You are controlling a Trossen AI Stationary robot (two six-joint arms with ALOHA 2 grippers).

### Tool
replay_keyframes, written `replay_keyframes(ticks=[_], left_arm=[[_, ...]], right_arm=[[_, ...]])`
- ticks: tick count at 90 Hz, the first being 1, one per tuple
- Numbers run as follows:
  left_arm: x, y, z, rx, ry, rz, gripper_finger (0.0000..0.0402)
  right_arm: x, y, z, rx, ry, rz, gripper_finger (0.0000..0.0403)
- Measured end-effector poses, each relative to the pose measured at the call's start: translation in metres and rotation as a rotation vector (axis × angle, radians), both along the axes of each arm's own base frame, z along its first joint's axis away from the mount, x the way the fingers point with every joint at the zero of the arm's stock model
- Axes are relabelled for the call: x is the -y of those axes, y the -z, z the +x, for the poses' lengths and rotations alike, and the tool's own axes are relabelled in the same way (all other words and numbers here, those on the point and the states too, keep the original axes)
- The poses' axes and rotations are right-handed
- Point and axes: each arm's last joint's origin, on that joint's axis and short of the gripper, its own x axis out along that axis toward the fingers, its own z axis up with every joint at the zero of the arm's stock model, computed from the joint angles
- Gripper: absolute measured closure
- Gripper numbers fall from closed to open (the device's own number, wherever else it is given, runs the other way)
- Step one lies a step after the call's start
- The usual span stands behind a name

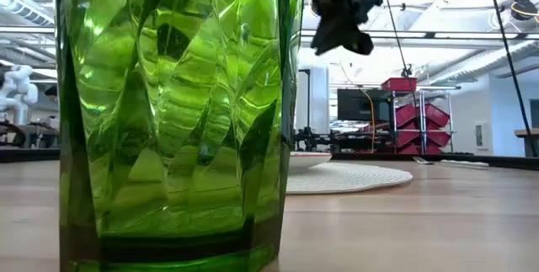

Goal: Set table place
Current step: Put the white table knife to the right side of the blue patterned plate on the white tablemat

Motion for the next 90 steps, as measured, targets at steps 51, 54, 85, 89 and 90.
replay_keyframes(ticks=[51, 54, 85, 89, 90], left_arm=[[-0.003, -0.006, 0.009, 0.146, -0.19, -0.142, 0.0253], [-0.005, -0.007, 0.01, 0.162, -0.216, -0.15, 0.0253], [-0.026, 0.015, -0.023, -0.005, -0.941, -0.341, 0.0256], [-0.031, 0.018, -0.031, -0.041, -1.021, -0.352, 0.0256], [-0.032, 0.018, -0.032, -0.044, -1.04, -0.355, 0.0256]], right_arm=[[-0.042, -0.021, 0.006, 0.165, -0.304, -0.218, 0.0401], [-0.042, -0.024, 0.003, 0.174, -0.32, -0.237, 0.0402], [-0.042, -0.039, -0.012, 0.214, -0.412, -0.376, 0.0402], [-0.042, -0.038, -0.012, 0.209, -0.419, -0.38, 0.0402], [-0.042, -0.038, -0.012, 0.208, -0.42, -0.381, 0.0402]])
